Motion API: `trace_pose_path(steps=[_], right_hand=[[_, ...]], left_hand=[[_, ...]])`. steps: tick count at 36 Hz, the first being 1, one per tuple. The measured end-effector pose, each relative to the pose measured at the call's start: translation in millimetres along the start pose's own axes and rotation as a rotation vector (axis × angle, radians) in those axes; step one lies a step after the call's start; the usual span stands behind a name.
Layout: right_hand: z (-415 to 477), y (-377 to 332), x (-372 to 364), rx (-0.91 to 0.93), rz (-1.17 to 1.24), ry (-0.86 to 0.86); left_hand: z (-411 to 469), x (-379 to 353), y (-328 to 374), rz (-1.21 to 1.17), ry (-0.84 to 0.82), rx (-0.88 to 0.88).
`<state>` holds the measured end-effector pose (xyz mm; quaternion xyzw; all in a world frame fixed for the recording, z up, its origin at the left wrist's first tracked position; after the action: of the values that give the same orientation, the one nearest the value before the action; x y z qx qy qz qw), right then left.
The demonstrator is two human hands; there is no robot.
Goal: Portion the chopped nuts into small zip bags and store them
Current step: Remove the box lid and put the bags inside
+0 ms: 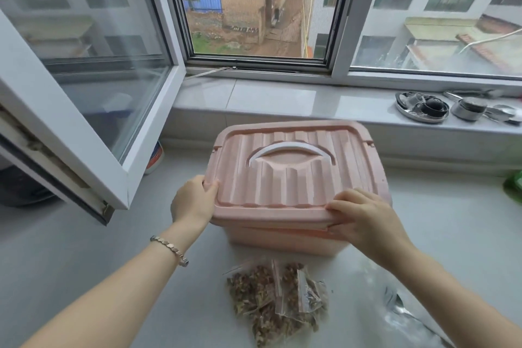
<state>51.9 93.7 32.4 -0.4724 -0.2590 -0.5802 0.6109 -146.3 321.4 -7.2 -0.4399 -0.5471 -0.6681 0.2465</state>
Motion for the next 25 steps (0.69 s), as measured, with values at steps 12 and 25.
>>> trace_pose_path(steps=[12,25], right_hand=[[-2,-15,39,0.179,0.162,-0.022],[-35,-131,-23,0.579,0.185,-0.378]], left_hand=[[-44,54,-27,-0.613,-0.078,0.278],[-174,51,-178,-0.286,0.018,0.641]])
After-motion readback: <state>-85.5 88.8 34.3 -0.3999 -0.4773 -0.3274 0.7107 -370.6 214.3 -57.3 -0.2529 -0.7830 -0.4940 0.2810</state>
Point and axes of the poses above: each hand's wrist, its own z-axis towards the middle knuckle, its own x-axis out of the back of the hand, y = z × x, the point moved 4 cm from there along z, towards the middle knuckle, and after that the axes turned 3 degrees about z, right-handed, at the moved point
